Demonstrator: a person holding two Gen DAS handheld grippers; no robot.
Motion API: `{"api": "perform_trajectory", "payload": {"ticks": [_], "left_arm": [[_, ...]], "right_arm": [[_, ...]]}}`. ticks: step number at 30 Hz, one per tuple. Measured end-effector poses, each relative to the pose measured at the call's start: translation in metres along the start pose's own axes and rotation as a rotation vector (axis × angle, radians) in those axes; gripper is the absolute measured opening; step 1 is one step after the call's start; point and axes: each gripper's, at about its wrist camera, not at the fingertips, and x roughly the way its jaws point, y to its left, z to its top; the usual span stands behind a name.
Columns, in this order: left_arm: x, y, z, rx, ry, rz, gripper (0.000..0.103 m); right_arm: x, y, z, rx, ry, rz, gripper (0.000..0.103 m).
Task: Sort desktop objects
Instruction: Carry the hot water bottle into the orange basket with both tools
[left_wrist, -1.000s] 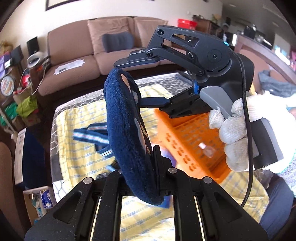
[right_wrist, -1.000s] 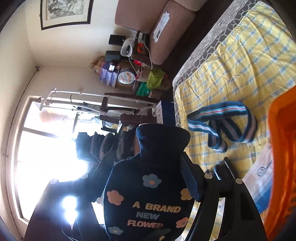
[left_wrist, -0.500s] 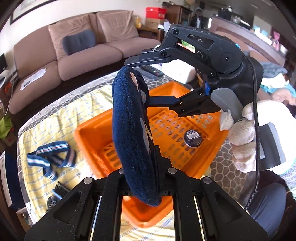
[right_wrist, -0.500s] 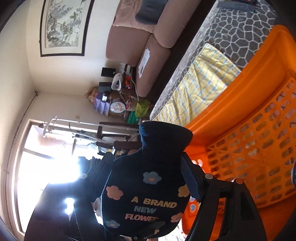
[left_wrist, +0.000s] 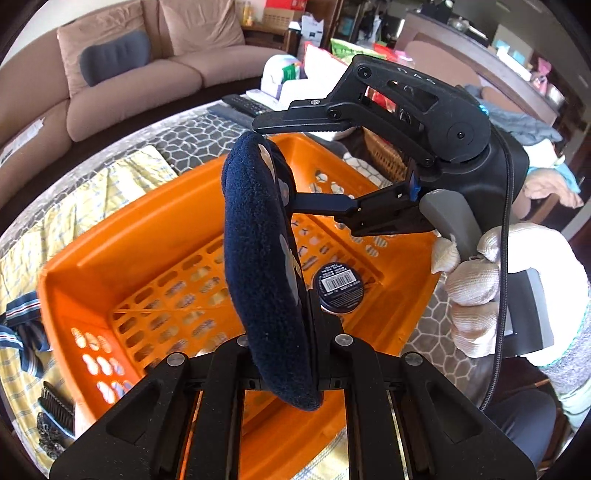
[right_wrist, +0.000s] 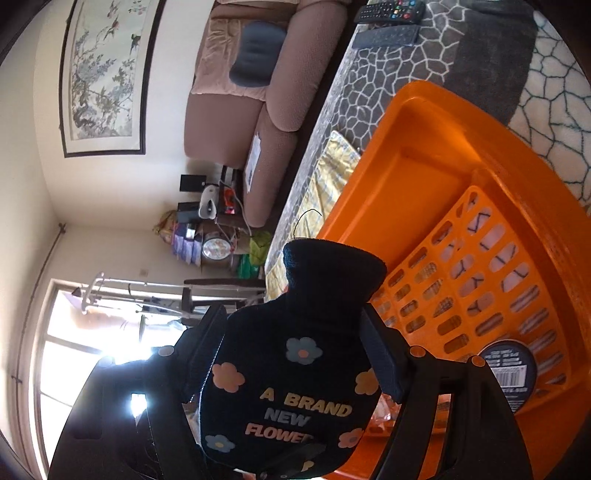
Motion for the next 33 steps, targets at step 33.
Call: {"api": "perform_trajectory", "payload": {"ticks": [33], "left_arm": [[0.067,0.047,-0.010,-0.529,0.226,-0.169,0.024]], "right_arm": [[-0.001,-0.010,-0.005,-0.129,0.000,-0.312,0.075]]}}
